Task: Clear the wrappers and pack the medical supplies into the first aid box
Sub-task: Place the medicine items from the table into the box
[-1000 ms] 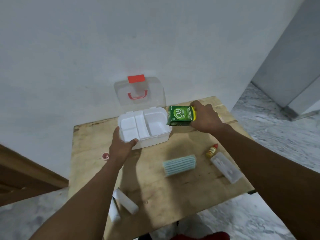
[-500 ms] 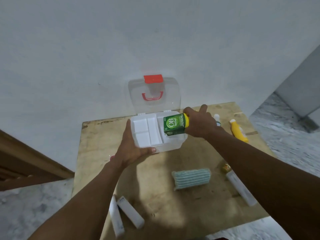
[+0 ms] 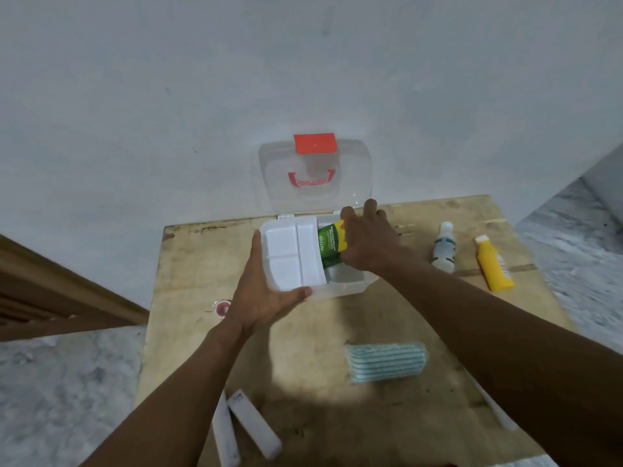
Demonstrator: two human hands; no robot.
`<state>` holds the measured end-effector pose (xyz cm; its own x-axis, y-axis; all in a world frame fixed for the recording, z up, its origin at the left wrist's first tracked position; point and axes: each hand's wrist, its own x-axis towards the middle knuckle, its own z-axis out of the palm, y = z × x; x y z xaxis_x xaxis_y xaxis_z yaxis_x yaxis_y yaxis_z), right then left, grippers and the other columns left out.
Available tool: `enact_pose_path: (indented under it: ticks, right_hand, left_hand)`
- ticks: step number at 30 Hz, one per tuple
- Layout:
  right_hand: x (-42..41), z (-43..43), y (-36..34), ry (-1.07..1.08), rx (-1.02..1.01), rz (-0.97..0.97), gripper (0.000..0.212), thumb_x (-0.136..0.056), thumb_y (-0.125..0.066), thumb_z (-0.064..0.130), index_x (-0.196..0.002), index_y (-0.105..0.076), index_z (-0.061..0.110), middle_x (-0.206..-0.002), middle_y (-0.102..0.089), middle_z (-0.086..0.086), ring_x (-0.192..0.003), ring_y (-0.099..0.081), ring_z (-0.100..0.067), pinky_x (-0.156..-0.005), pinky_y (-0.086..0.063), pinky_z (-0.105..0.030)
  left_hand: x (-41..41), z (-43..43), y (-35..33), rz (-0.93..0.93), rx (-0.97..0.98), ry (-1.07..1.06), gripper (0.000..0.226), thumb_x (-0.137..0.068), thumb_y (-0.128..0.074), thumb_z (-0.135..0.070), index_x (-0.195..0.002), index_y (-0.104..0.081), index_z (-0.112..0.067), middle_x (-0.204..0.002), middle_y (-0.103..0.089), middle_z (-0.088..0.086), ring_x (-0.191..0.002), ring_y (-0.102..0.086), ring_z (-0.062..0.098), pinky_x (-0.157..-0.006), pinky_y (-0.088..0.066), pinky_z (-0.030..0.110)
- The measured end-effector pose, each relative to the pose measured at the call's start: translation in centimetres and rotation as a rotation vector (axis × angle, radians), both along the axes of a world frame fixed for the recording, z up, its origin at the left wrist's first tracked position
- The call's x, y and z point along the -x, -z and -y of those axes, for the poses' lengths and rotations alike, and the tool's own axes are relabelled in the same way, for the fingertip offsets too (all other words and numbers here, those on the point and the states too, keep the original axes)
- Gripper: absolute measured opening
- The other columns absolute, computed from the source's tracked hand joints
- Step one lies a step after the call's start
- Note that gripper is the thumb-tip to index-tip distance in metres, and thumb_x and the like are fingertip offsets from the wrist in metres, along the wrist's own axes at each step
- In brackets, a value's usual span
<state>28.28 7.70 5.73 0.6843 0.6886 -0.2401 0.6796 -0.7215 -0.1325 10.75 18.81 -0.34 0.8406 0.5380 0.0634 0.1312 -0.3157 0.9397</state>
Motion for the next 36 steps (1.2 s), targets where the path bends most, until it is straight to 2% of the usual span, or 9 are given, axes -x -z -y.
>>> enact_pose_path:
  ticks: [5,9,13,18,21,25,30,36]
  right_hand:
    - [0.9,-1.2,2.1,0.011,-0.014,-0.082,0.065,-0.084,-0.072,0.028,-0.131,-0.038,-0.001,-0.127,-0.046,-0.019,-0.116,-0.049,-0.035,-0.096,-0.042,-0.036]
    - [0.9,-1.8,4.0,0.168,-0.131,-0.259,0.077,-0.079,-0.079,0.034,-0.132,-0.034,0.001,-0.127,-0.05,-0.019,-0.113,-0.056,-0.033,-0.082,-0.039,-0.031]
    - [1.0,-2.2,5.0,0.202,-0.17,-0.286,0.097,-0.077,-0.08,0.038,-0.143,-0.02,0.0,-0.124,-0.055,-0.016,-0.111,-0.059,-0.033,-0.084,-0.043,-0.036]
    - [0.9,-3.2,5.3,0.165,-0.157,-0.278,0.073,-0.081,-0.075,0.019,-0.137,-0.03,0.003,-0.112,-0.062,-0.016,-0.104,-0.063,-0.032,-0.083,-0.048,-0.038]
    - [0.5,-2.9,5.3,0.163,-0.171,-0.321,0.073,-0.078,-0.079,0.02,-0.134,-0.035,0.004,-0.109,-0.063,-0.016,-0.099,-0.063,-0.031,-0.08,-0.048,-0.039]
    - [-0.1,-2.1,5.1,0.169,-0.217,-0.36,0.055,-0.075,-0.082,0.022,-0.114,-0.046,0.007,-0.105,-0.064,-0.013,-0.085,-0.054,-0.024,-0.071,-0.041,-0.033]
    - [0.6,-1.7,4.7,0.142,-0.176,-0.349,0.055,-0.079,-0.079,0.024,-0.119,-0.046,0.006,-0.109,-0.062,-0.013,-0.097,-0.06,-0.029,-0.077,-0.046,-0.036]
    - [1.3,0.2,2.9,0.198,-0.234,-0.292,0.038,-0.087,-0.065,0.016,-0.119,-0.046,0.006,-0.112,-0.061,-0.015,-0.105,-0.058,-0.034,-0.073,-0.036,-0.029]
  left_hand:
    - [-0.3,-0.3,0.9,-0.019,0.008,-0.035,0.108,-0.061,-0.095,-0.022,-0.145,-0.027,-0.018,-0.134,-0.051,-0.006,-0.124,-0.054,0.017,-0.095,-0.055,0.045]
    - [-0.3,-0.3,1.1,-0.012,0.035,-0.051,0.109,-0.06,-0.094,-0.023,-0.146,-0.028,-0.018,-0.136,-0.05,-0.003,-0.126,-0.053,0.021,-0.097,-0.053,0.048]
    - [-0.4,-0.2,0.9,-0.007,0.04,-0.052,0.11,-0.059,-0.094,-0.024,-0.147,-0.027,-0.015,-0.138,-0.05,0.0,-0.127,-0.053,0.024,-0.098,-0.053,0.05]
    - [-0.5,-0.1,0.8,-0.011,0.046,-0.069,0.112,-0.058,-0.092,-0.034,-0.147,-0.027,-0.014,-0.139,-0.048,0.0,-0.128,-0.051,0.023,-0.097,-0.053,0.047]
    - [-0.4,0.0,0.8,-0.015,0.041,-0.069,0.111,-0.059,-0.093,-0.03,-0.147,-0.027,-0.015,-0.138,-0.048,-0.002,-0.128,-0.052,0.022,-0.097,-0.054,0.046]
    - [-0.4,0.1,0.7,-0.019,0.032,-0.066,0.109,-0.059,-0.093,-0.027,-0.146,-0.028,-0.017,-0.136,-0.05,-0.003,-0.125,-0.054,0.02,-0.095,-0.056,0.042]
    - [-0.3,0.3,0.6,-0.036,0.013,-0.074,0.104,-0.057,-0.091,-0.033,-0.142,-0.031,-0.027,-0.13,-0.053,-0.008,-0.12,-0.056,0.014,-0.088,-0.057,0.026]
    - [0.0,0.1,1.0,-0.038,0.034,-0.053,0.095,-0.064,-0.091,-0.011,-0.137,-0.033,-0.03,-0.122,-0.055,-0.022,-0.109,-0.056,-0.009,-0.078,-0.048,0.005]
